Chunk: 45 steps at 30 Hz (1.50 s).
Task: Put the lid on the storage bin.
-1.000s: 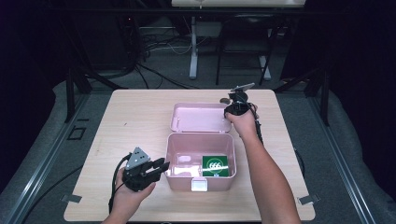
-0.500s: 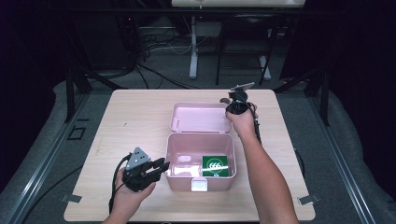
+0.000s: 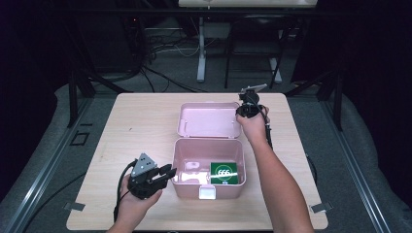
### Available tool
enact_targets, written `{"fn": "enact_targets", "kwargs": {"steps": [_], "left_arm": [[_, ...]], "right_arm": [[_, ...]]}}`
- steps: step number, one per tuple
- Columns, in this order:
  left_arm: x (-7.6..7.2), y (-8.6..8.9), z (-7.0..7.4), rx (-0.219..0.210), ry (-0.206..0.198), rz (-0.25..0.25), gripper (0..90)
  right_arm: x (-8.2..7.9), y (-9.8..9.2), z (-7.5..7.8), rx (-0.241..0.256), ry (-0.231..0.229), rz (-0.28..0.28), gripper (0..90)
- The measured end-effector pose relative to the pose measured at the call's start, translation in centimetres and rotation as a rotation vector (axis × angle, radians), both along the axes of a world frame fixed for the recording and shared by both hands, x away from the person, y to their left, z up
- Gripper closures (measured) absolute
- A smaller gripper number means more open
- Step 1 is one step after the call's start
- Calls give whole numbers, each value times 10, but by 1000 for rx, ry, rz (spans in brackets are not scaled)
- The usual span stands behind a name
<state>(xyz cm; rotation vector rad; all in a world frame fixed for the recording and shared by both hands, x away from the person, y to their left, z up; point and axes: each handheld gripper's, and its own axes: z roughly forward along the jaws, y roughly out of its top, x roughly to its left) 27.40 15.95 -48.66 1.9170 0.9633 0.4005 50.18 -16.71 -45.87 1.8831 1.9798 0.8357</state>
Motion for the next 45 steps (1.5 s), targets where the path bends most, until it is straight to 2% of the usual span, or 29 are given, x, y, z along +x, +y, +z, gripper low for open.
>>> {"fn": "enact_targets", "kwargs": {"steps": [12, 21, 45], "left_arm": [[0, 0, 0, 2, 1, 4, 728], [0, -1, 0, 2, -1, 8, 728], [0, -1, 0, 6, -3, 13, 735]], "right_arm": [[-14, -3, 26, 18, -86, 12, 870], [-25, -4, 38, 25, -133, 29, 871], [-54, -8, 60, 26, -225, 78, 873]]}}
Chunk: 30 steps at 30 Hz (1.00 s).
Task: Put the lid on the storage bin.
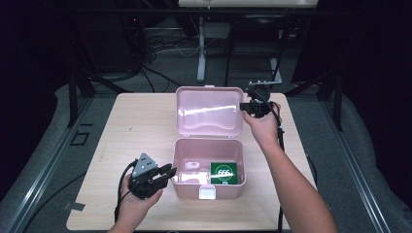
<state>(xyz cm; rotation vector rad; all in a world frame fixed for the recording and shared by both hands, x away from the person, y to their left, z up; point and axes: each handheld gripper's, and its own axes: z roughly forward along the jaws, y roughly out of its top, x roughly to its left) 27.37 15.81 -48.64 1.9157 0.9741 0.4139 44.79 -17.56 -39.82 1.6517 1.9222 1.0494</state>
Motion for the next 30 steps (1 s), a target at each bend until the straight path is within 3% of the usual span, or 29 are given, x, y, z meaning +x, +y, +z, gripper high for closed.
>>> {"fn": "enact_targets", "kwargs": {"steps": [15, 30], "left_arm": [[0, 0, 0, 0, -1, 1, 735], [0, 0, 0, 0, -2, 3, 735]], "right_arm": [[-17, -2, 6, 6, -57, 22, 872], [-42, -2, 10, -21, -127, 53, 872]]}}
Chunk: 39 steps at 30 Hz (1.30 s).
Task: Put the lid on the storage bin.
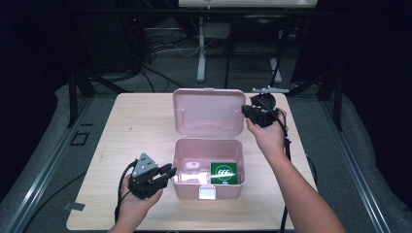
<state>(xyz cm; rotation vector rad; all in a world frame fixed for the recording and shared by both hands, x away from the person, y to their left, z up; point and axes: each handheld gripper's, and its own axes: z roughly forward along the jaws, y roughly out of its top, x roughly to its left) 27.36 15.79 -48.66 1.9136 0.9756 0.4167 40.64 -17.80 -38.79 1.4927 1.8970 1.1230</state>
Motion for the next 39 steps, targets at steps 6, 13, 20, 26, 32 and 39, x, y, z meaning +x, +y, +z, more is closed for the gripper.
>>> {"fn": "enact_targets", "kwargs": {"steps": [6, 13, 20, 26, 32, 39], "left_arm": [[0, 0, 0, 2, -1, 1, 735], [0, 0, 0, -2, -3, 2, 736], [0, 0, 0, -4, -3, 3, 735], [0, 0, 0, -3, -3, 4, 736], [0, 0, -1, -7, -6, 6, 736], [0, 0, -1, -7, -7, 7, 736]], "right_arm": [[-11, -1, 0, 0, -26, 8, 873], [-21, -2, -1, 14, -56, 15, 873], [-41, 0, -3, -15, -113, 20, 872], [-52, 0, -4, -29, -126, 32, 869], [-61, 0, -8, -42, -146, 35, 867], [-75, 0, -12, -41, -160, 44, 862]]}}
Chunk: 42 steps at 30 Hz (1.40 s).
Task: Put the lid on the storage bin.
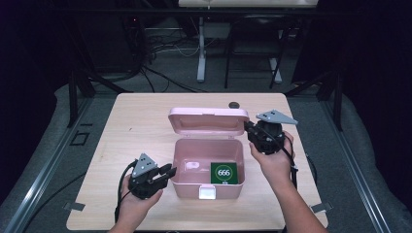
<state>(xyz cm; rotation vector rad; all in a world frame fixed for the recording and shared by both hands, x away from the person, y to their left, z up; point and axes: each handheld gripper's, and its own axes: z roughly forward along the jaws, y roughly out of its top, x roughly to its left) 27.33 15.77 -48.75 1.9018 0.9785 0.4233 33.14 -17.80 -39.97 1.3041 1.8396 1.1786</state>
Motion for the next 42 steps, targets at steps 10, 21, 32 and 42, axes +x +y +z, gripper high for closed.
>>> {"fn": "enact_targets", "kwargs": {"steps": [10, 21, 32, 42], "left_arm": [[0, 0, 0, 0, 1, 0, 736], [1, 2, 4, -13, 8, -12, 737], [1, 3, 35, -59, -80, 11, 703], [11, -2, 67, -42, -157, 44, 680]], "right_arm": [[-16, -5, -10, 62, -10, 10, 850], [-25, -6, -17, 68, -27, 23, 847], [-29, -9, -23, 73, -21, 43, 836], [-30, -8, -30, 61, 10, 51, 823]]}}
